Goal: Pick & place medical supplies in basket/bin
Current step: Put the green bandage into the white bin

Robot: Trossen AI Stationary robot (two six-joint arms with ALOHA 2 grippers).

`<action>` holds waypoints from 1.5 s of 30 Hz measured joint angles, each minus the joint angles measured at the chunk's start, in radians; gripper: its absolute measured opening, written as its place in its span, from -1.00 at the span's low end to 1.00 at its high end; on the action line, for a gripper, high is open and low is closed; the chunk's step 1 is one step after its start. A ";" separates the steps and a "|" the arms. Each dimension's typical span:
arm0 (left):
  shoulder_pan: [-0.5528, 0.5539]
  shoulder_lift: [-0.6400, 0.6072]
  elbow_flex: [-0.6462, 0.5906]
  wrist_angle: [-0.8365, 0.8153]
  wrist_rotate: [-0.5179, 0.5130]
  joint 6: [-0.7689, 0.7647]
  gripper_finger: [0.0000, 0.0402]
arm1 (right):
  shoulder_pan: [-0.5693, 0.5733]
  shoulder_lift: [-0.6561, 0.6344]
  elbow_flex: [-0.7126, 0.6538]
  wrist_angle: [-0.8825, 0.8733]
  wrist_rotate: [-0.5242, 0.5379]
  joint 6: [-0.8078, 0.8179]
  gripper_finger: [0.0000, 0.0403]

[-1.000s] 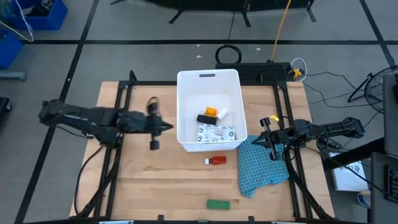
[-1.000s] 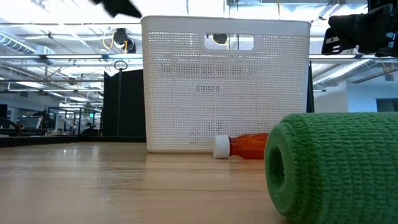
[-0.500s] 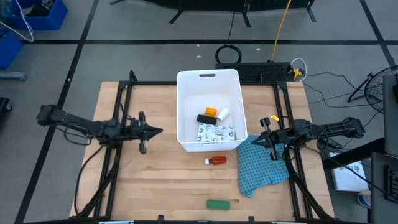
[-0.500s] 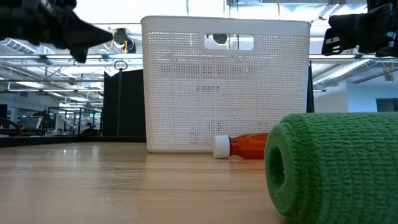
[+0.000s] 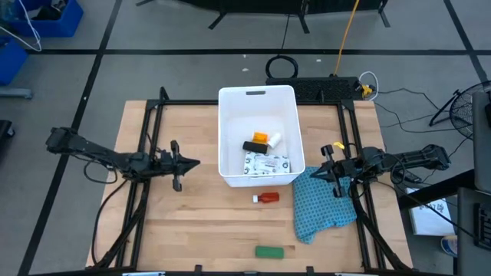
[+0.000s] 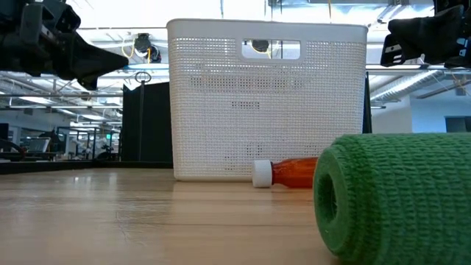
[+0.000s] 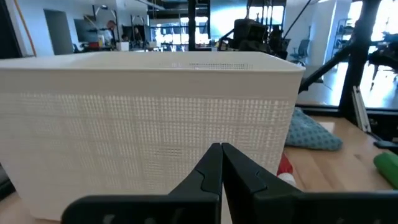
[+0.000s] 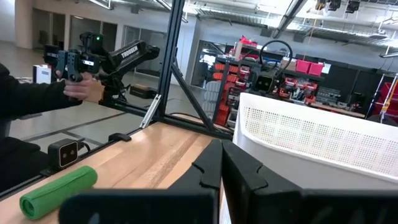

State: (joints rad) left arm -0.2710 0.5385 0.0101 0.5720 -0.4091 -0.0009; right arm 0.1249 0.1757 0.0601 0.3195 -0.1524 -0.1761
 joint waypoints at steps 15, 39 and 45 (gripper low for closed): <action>0.000 0.000 0.000 0.006 -0.009 0.040 -0.93 | 0.065 0.089 0.123 0.083 0.044 0.053 -1.00; 0.000 0.000 0.001 0.010 -0.012 0.022 -0.93 | 0.643 1.278 1.079 -0.478 0.531 0.371 -0.57; 0.000 0.000 0.001 0.015 -0.012 0.022 -0.98 | 0.641 1.487 1.255 -0.630 0.514 0.489 0.00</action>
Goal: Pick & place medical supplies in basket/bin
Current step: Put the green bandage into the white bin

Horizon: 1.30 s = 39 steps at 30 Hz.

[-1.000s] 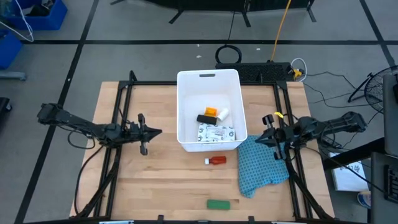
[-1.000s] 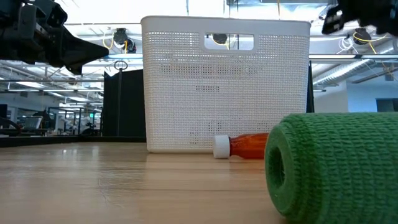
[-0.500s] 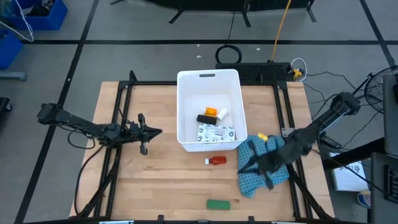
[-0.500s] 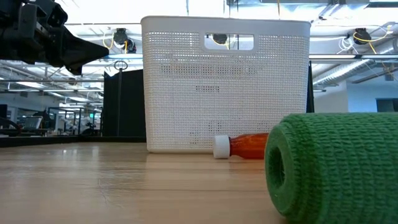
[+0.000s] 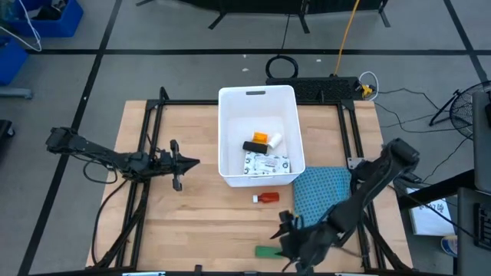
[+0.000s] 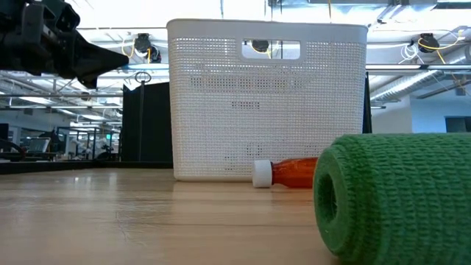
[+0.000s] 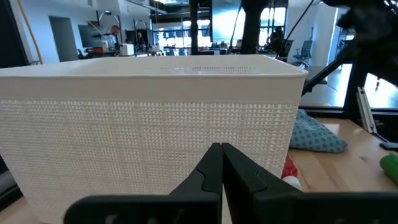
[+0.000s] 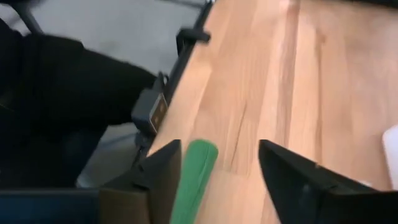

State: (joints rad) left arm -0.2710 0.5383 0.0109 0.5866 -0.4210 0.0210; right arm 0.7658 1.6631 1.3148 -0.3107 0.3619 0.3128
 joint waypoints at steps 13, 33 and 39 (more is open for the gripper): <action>0.002 0.000 0.000 0.007 0.000 0.018 -0.89 | -0.025 0.207 0.032 -0.069 -0.129 0.127 0.22; 0.002 0.000 0.000 0.000 0.001 -0.002 -0.84 | -0.075 0.320 -0.055 0.148 -0.380 0.199 0.10; 0.002 0.000 0.000 0.000 0.001 0.000 -0.89 | -0.106 0.318 -0.074 0.188 -0.445 0.166 -0.25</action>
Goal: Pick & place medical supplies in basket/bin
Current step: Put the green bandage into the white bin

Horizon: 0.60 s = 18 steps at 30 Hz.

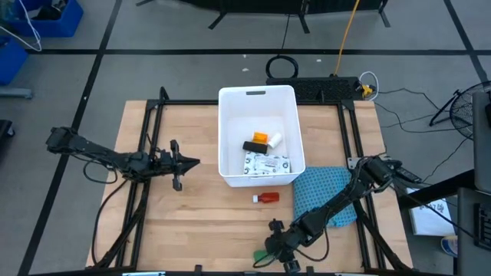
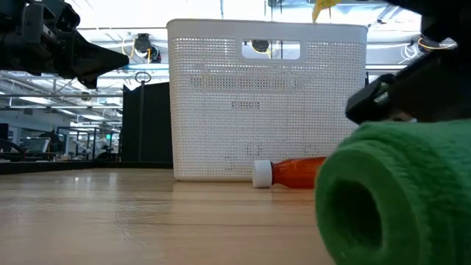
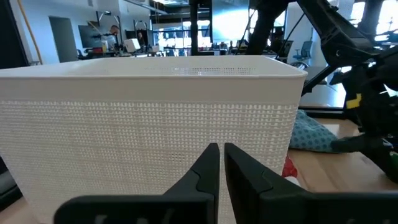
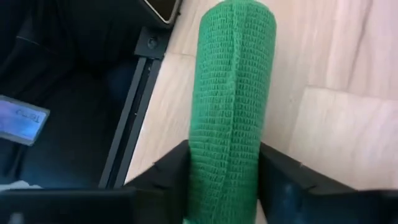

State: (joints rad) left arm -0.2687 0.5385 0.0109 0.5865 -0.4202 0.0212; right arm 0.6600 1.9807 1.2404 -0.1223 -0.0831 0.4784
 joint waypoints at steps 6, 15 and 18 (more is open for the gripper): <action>0.000 0.000 0.000 -0.002 0.001 -0.006 -0.95 | -0.009 -0.109 -0.002 0.017 0.011 -0.122 -0.71; 0.000 0.000 0.000 -0.009 0.001 -0.011 -0.94 | -0.006 -0.526 -0.098 0.027 0.113 -0.411 -0.71; 0.000 0.000 0.000 -0.013 0.002 -0.012 -0.89 | -0.021 -0.727 -0.218 0.086 0.134 -0.455 -0.69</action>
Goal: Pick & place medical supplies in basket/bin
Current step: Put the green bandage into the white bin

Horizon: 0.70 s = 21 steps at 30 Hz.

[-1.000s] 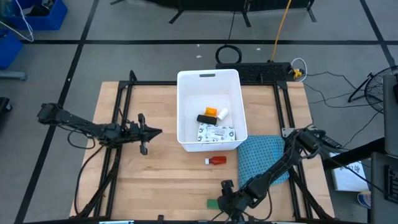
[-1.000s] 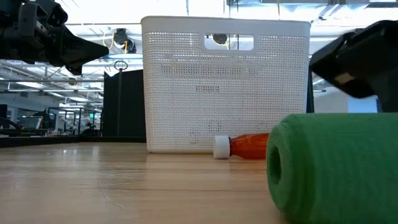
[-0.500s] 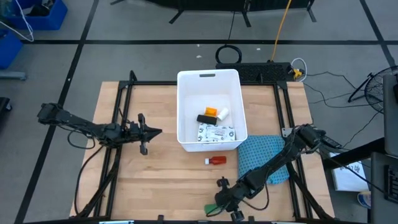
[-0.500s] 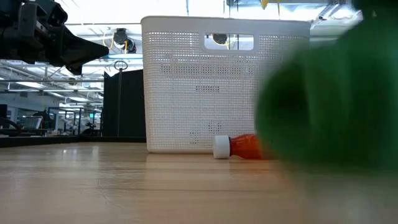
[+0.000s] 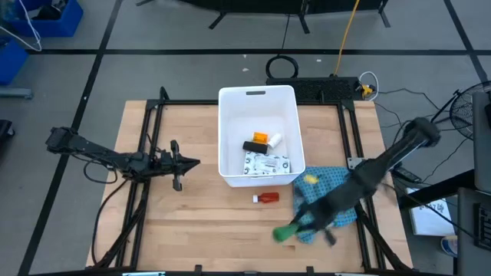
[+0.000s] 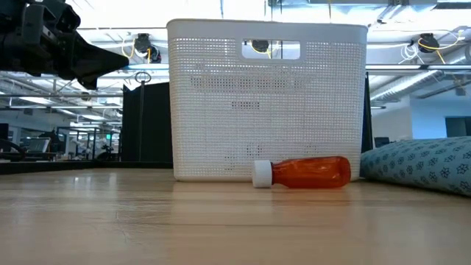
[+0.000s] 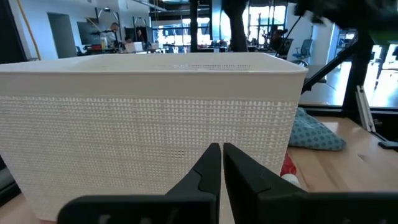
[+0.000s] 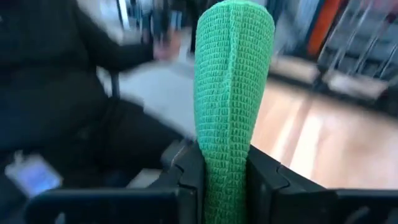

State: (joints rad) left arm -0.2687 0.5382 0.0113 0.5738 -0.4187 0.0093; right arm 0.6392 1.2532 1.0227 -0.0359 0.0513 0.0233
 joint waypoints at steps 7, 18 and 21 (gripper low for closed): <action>0.000 0.000 0.000 -0.012 -0.001 0.000 -0.89 | -0.016 -0.451 -0.355 0.301 0.016 -0.099 -0.75; 0.000 0.000 0.000 0.003 -0.001 0.001 -0.96 | -0.145 -0.843 -0.665 0.346 0.075 -0.114 -0.75; 0.000 0.000 0.000 -0.003 -0.002 0.001 -0.90 | -0.170 -0.934 -0.717 0.362 0.077 -0.094 -0.75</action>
State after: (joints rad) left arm -0.2687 0.5385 0.0113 0.5703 -0.4202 0.0101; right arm 0.4689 0.3188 0.3055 0.3256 0.1279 -0.0703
